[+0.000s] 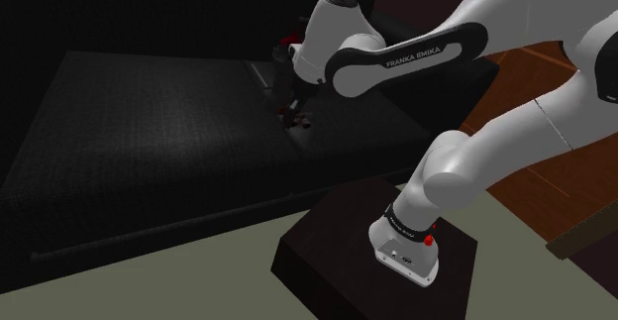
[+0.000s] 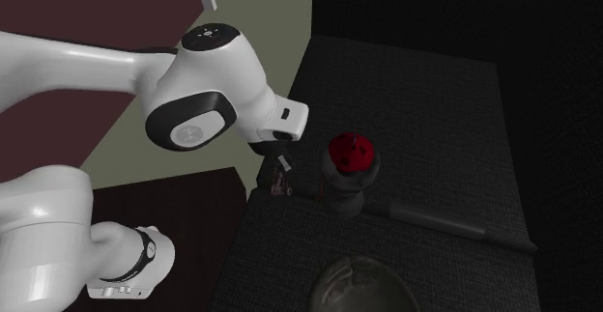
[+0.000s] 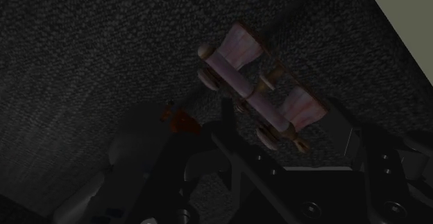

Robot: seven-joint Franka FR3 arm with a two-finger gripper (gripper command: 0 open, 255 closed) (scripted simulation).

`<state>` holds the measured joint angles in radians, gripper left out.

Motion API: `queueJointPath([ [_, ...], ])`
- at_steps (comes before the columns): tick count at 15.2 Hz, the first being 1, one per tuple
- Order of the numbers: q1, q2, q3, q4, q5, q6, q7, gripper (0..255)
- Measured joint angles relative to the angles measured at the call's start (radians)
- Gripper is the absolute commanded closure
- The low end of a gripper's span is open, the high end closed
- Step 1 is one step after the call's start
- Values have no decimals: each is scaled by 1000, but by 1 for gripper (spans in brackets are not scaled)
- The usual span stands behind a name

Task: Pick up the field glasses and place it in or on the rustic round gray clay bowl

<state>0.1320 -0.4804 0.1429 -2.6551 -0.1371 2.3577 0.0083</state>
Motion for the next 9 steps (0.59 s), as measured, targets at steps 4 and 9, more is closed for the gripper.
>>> queueJointPath([
  [4,6,-28,-5,36,10,-63,-14,255],
  [9,10,-58,-11,83,19,-139,-29,255],
])
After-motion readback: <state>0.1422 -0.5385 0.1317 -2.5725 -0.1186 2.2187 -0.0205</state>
